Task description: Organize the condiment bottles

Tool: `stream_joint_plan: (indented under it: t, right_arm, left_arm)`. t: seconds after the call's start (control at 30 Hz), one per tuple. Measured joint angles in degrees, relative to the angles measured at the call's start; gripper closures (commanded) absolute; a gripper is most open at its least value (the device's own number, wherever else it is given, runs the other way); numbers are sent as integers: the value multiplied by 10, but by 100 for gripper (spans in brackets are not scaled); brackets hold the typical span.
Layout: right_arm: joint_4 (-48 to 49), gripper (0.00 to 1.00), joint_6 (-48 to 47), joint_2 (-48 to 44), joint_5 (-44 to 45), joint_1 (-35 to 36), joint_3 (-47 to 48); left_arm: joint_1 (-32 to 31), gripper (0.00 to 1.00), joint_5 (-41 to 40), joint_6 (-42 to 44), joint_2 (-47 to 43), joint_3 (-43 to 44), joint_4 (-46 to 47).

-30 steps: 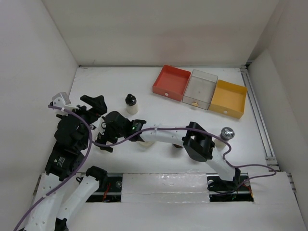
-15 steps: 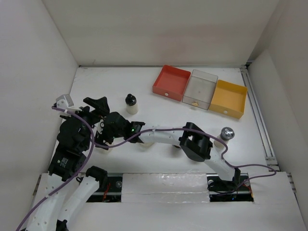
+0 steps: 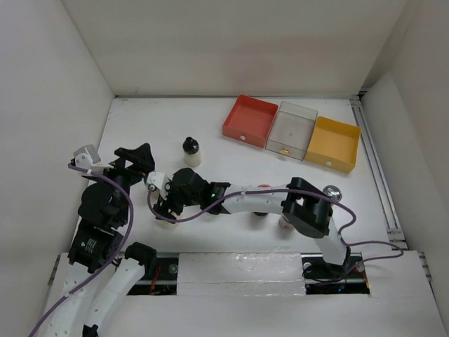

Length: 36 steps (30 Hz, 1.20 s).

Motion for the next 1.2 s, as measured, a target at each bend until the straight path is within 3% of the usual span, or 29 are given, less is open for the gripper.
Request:
stream_joint_plan:
  t: [0.27,0.53,0.87,1.1,1.2]
  right_arm:
    - [5,50,4,-141,-12,-56,-72]
    - [41,51,7,-211,-9,-213,-62]
    - [-21,51,6,3,41,-415,158]
    - [-87,51,4,98,79,-461,225]
    - [-100,47,4,118,83,-464,235]
  left_arm:
    - [0,3,-35,-3,-44,-8,9]
    - [0,3,-13,-3,-37,-26,26]
    - [0,3,37,4,9,-29,31]
    - [0,3,45,7,10,-29,31]
    - [0,3,46,9,11,-29,32]
